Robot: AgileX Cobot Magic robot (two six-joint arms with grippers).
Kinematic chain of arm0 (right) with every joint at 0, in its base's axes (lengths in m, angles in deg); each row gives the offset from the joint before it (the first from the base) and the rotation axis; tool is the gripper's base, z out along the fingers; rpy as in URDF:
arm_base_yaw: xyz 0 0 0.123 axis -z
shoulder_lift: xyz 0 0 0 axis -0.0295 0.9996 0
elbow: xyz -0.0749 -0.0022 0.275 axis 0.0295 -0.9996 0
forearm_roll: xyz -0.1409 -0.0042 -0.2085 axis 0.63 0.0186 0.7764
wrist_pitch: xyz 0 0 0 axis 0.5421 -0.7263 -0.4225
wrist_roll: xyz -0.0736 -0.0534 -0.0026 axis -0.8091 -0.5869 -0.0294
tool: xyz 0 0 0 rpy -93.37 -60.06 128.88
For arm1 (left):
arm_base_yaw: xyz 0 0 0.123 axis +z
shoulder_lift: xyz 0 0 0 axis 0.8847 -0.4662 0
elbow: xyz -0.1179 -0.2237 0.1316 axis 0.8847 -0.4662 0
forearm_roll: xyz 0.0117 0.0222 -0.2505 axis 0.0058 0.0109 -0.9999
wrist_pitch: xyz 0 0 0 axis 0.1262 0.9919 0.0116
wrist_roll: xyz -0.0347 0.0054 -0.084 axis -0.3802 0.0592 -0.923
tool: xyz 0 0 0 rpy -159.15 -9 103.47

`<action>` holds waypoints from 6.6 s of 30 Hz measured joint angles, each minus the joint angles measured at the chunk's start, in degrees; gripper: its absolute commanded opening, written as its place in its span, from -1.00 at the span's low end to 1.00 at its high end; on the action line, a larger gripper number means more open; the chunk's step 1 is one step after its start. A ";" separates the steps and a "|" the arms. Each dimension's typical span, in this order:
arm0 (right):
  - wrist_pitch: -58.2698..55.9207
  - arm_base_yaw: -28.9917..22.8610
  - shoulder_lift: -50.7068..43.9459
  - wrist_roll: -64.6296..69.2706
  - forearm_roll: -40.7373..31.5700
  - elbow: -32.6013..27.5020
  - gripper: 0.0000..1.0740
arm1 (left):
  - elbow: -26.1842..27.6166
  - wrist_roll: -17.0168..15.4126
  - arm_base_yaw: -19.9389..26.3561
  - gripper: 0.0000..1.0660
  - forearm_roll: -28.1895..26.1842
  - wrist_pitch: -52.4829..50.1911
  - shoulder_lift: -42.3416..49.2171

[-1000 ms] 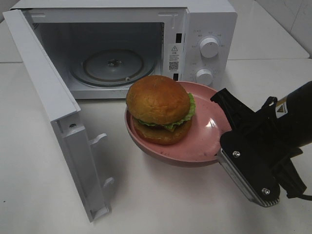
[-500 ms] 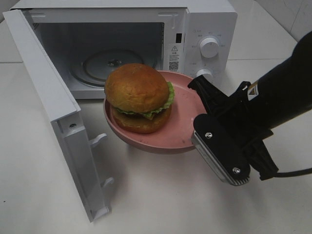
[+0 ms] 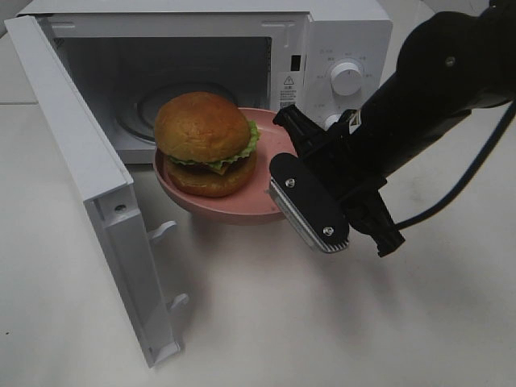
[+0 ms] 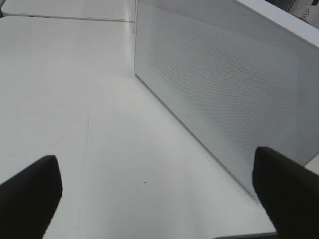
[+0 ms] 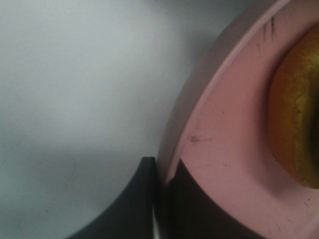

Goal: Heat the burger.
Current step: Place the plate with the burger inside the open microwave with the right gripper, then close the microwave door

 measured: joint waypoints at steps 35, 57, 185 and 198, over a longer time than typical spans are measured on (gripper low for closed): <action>-10.54 -0.23 16.39 8.48 3.95 23.95 -0.98 | 0.00 0.00 0.00 0.81 0.00 0.00 0.00; -11.00 -0.57 25.10 13.69 6.88 37.01 -0.96 | 0.00 0.00 0.00 0.81 0.00 0.00 0.00; 22.75 -0.63 -15.30 44.23 3.95 -20.05 0.40 | 0.00 0.00 0.00 0.81 0.00 0.00 0.00; -2.41 -0.63 -27.67 80.39 0.69 -18.39 0.40 | 0.00 0.00 0.00 0.81 0.00 0.00 0.00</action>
